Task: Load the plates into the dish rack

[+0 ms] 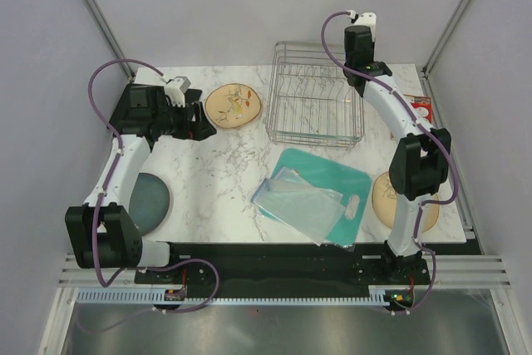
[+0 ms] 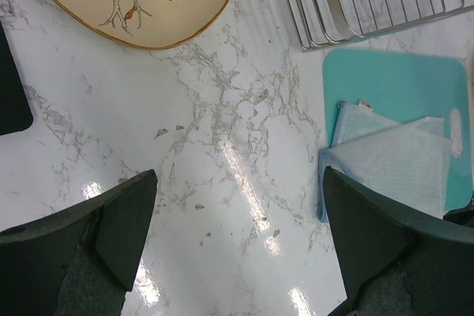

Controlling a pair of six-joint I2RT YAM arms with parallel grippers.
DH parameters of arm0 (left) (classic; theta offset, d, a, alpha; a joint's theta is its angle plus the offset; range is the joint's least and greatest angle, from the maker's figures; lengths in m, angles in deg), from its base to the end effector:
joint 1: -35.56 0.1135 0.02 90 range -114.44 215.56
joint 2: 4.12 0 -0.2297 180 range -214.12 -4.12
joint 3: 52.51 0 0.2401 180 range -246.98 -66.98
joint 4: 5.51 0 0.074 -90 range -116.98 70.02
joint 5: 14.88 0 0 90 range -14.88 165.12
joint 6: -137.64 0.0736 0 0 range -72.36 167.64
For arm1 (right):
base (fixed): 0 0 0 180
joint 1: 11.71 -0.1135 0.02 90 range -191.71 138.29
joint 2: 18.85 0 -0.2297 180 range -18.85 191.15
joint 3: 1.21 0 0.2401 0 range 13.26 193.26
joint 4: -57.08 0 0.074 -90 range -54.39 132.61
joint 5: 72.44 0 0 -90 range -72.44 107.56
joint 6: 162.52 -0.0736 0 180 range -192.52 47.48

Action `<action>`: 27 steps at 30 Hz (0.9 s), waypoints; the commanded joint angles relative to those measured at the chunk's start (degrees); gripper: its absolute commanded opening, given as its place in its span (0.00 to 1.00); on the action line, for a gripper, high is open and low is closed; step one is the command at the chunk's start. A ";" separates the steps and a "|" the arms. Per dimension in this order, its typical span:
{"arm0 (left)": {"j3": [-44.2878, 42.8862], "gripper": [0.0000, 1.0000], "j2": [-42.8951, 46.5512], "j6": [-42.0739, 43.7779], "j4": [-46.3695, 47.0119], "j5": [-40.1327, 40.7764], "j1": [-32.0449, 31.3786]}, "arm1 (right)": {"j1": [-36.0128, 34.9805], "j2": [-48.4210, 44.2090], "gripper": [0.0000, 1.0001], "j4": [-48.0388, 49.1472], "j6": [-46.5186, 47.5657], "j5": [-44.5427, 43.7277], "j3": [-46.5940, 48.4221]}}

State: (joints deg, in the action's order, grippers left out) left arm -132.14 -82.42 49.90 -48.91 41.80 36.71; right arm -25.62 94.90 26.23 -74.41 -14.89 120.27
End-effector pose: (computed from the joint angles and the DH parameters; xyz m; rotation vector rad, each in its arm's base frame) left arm 0.3148 -0.0341 0.2532 0.3165 2.2150 -0.6341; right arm 0.4712 0.0760 0.3026 0.1635 1.9193 -0.3735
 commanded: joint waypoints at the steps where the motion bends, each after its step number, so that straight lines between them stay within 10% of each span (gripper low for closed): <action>1: -0.49 1.00 -1.23 -1.73 2.03 -0.87 -0.09 | 0.99 -2.13 0.00 7.68 -0.75 -3.15 1.11; 27: -1.54 1.00 -5.02 -4.72 3.70 -2.27 0.08 | 0.99 -5.03 0.00 10.41 3.74 -7.36 -2.93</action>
State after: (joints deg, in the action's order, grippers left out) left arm -132.16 -87.14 46.97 -47.51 41.54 36.71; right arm -25.01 94.73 30.97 -72.97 -17.93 116.90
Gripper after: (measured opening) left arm 0.994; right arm 0.230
